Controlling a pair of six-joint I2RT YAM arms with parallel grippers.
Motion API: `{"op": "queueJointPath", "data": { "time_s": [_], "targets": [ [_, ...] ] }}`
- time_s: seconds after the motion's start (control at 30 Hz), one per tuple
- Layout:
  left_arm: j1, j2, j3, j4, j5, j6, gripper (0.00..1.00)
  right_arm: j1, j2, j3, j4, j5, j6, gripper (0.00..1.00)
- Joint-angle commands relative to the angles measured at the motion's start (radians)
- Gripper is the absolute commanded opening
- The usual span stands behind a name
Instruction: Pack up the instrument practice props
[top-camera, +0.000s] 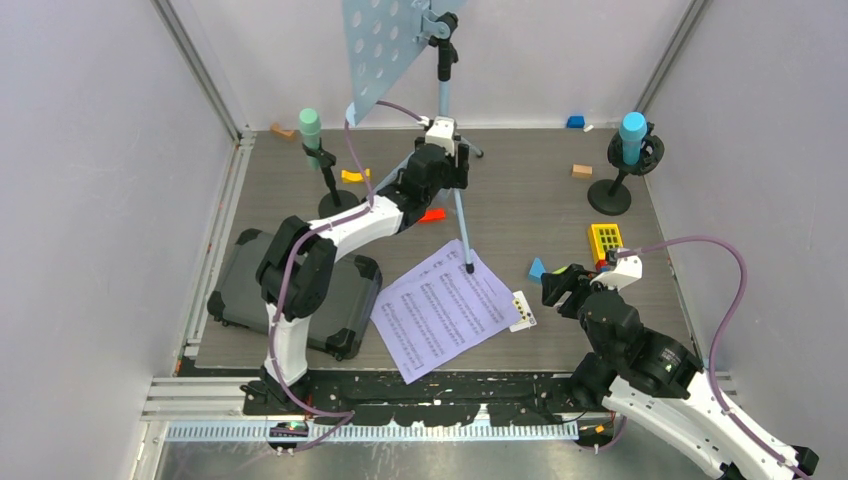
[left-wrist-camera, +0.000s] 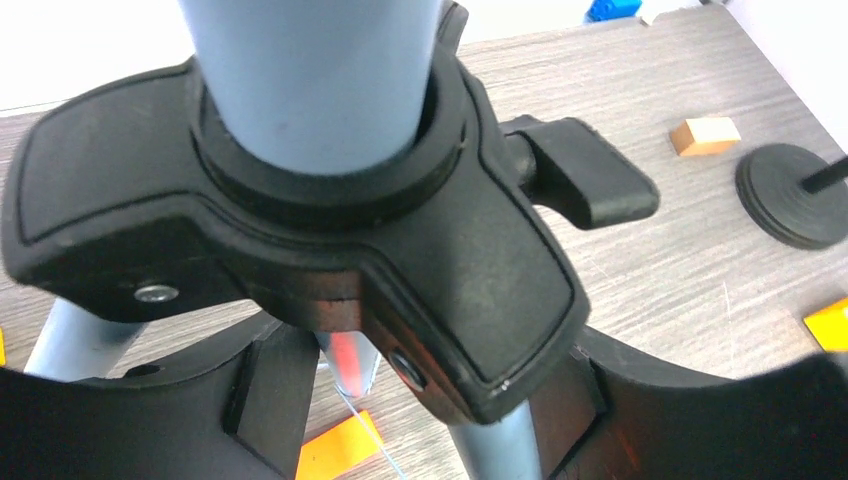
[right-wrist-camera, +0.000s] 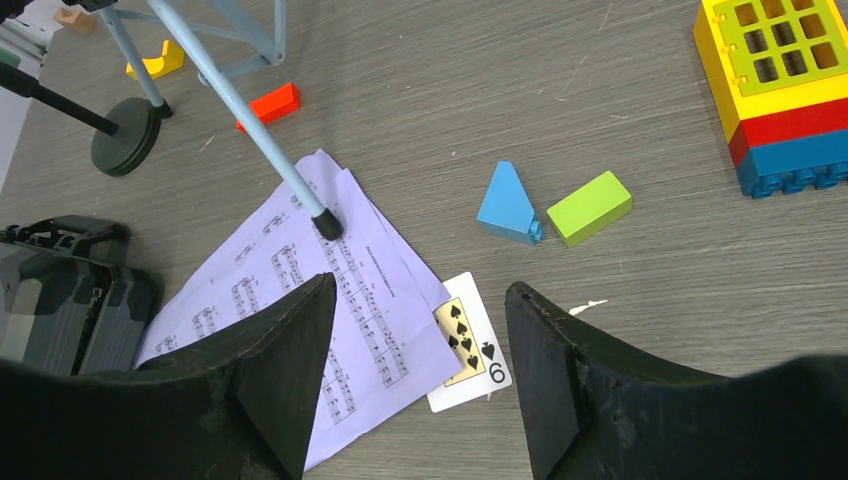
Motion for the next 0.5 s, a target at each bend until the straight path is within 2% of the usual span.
{"op": "queueJointPath", "data": {
  "time_s": [0.0, 0.17, 0.47],
  "targets": [
    [-0.021, -0.051, -0.025, -0.094, 0.259, 0.061, 0.45, -0.001, 0.002, 0.029, 0.012, 0.023, 0.016, 0.68],
    [-0.002, -0.056, -0.041, -0.102, 0.389, 0.071, 0.48, -0.001, 0.009, 0.031, 0.013, 0.024, 0.018, 0.69],
    [0.004, -0.085, -0.062, -0.145, 0.487, 0.08, 0.49, -0.001, 0.022, 0.034, 0.014, 0.023, 0.019, 0.68]
  ]
}}
